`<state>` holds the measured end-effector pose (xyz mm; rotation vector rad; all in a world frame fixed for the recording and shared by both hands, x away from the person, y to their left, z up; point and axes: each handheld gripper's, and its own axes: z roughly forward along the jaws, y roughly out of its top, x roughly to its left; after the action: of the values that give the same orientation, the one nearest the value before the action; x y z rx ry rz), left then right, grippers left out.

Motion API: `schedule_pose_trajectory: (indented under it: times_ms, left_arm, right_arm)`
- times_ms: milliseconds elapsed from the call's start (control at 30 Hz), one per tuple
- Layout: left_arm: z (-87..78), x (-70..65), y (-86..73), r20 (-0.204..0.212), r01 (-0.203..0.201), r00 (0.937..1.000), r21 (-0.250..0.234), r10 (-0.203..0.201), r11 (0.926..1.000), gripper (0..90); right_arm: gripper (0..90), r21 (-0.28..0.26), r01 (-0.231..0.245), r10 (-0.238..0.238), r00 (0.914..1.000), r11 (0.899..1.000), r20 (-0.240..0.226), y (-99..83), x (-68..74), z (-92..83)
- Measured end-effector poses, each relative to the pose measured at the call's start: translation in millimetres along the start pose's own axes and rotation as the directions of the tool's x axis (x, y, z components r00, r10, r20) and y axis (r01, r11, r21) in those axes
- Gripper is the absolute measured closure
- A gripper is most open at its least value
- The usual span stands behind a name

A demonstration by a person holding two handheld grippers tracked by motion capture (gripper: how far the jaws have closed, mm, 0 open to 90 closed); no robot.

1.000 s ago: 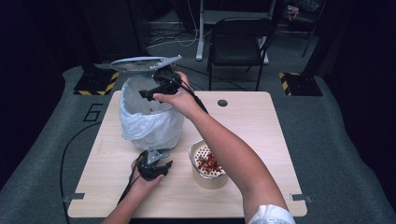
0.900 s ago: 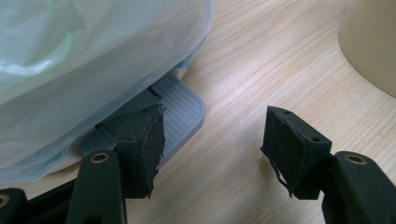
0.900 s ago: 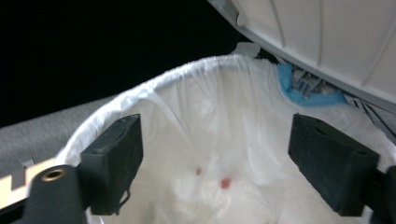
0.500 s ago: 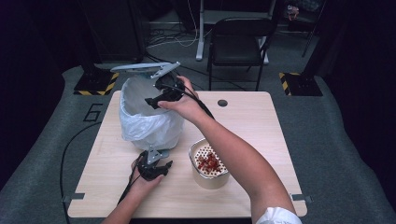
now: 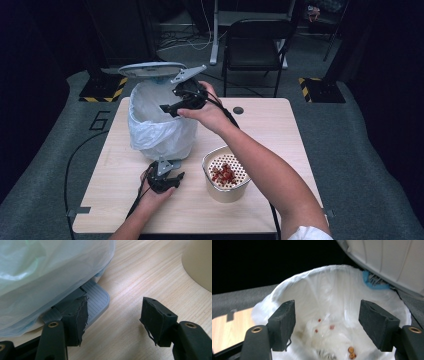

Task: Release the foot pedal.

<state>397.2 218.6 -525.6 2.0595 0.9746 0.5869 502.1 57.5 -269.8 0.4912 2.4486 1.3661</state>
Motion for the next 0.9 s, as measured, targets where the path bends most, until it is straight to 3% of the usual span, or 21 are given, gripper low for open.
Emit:
schedule_pose_trajectory:
  times_ms: [233,267,333,367,400,433,467,533,900]
  left_arm:
    - [-1.1,1.0,1.1,0.007,-0.005,1.0000,-0.003,0.005,1.0000,38.2]
    - [-0.2,-0.7,0.5,0.008,0.025,0.9997,-0.021,-0.025,0.9995,38.2]
    - [-3.5,0.8,1.9,0.022,0.026,0.9994,-0.015,-0.026,0.9995,38.1]
    - [-5.0,2.5,2.5,0.020,0.000,0.9998,-0.011,0.001,0.9999,38.0]
    - [-6.4,0.6,2.6,0.017,0.021,0.9997,-0.010,-0.021,0.9997,36.7]
    - [-9.2,1.9,3.3,0.002,-0.009,1.0000,-0.009,0.009,0.9999,36.0]
    - [-10.2,0.8,3.1,0.002,0.016,0.9999,-0.025,-0.016,0.9996,35.1]
    - [-14.7,2.4,4.3,0.005,0.020,0.9998,-0.044,-0.019,0.9988,34.8]
    - [-28.8,1.9,9.4,0.033,0.042,0.9986,-0.019,-0.042,0.9989,34.1]
  right_arm:
    - [32.6,0.027,0.019,-0.018,0.9995,0.999,-0.024,-26.3,5.0,-34.8]
    - [32.6,0.031,0.023,-0.023,0.9996,0.999,-0.016,-30.6,4.8,-39.5]
    - [32.6,0.031,0.014,-0.014,0.9999,0.999,-0.008,-39.1,2.8,-48.5]
    - [32.6,0.032,0.006,-0.006,1.0000,0.999,-0.001,-44.2,0.7,-53.1]
    - [32.6,0.030,0.002,-0.002,1.0000,1.000,0.007,-47.2,-0.7,-55.7]
    - [32.6,0.023,-0.001,0.001,0.9998,1.000,0.020,-51.0,-3.2,-59.0]
    - [32.6,0.023,-0.009,0.008,0.9995,1.000,0.030,-55.3,-6.4,-62.3]
    - [32.6,0.019,-0.018,0.017,0.9989,1.000,0.044,-60.8,-11.8,-66.2]
    - [32.3,-0.008,-0.074,0.074,0.9897,0.997,0.123,-88.7,-24.3,-92.4]
